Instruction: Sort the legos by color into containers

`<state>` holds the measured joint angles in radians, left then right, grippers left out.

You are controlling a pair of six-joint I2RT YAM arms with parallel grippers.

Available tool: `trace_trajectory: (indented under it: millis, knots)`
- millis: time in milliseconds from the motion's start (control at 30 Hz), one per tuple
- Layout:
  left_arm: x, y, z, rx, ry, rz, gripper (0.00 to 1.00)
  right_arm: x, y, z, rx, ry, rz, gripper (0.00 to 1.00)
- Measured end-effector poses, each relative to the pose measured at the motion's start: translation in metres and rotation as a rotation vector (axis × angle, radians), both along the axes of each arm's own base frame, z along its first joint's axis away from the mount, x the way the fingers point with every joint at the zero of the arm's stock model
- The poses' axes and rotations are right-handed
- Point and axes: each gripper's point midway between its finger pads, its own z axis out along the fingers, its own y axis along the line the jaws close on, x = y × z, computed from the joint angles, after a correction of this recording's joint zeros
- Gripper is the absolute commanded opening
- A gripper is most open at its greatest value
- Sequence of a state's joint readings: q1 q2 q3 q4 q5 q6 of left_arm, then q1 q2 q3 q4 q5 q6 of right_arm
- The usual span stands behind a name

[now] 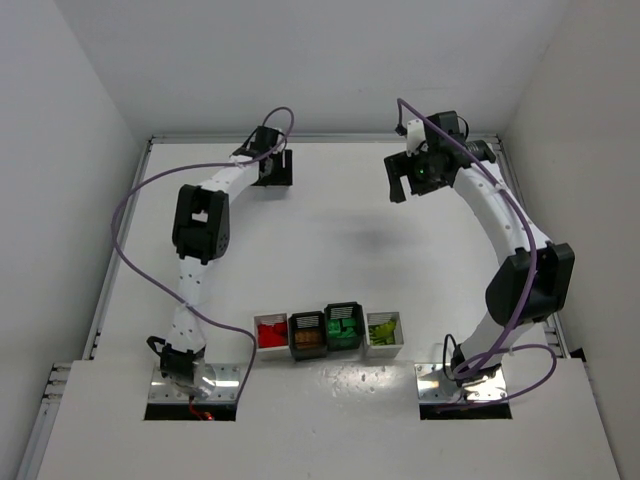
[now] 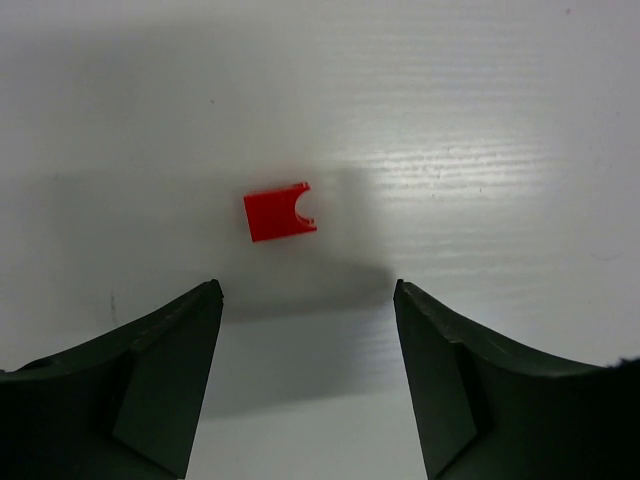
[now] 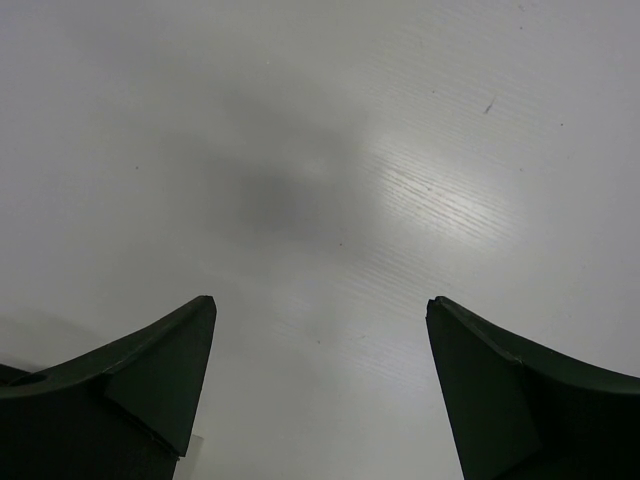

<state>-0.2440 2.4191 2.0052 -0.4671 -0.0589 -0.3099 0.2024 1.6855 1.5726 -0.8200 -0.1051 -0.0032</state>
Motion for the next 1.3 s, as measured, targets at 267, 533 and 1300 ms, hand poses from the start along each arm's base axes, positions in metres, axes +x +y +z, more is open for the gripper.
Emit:
trace_trajectory:
  millis: [267, 533, 1300]
  knots:
    - [0.021, -0.003, 0.001, -0.009, -0.053, 0.022, 0.73, 0.003, 0.000, -0.006, 0.004, 0.012, -0.006, 0.86]
    - [0.024, 0.002, 0.001, -0.013, -0.059, 0.038, 0.49, 0.003, 0.002, -0.010, 0.009, 0.025, -0.007, 0.86]
    - [0.034, -0.002, 0.000, -0.071, -0.073, 0.057, 0.21, 0.003, 0.006, -0.010, 0.033, 0.031, -0.012, 0.86]
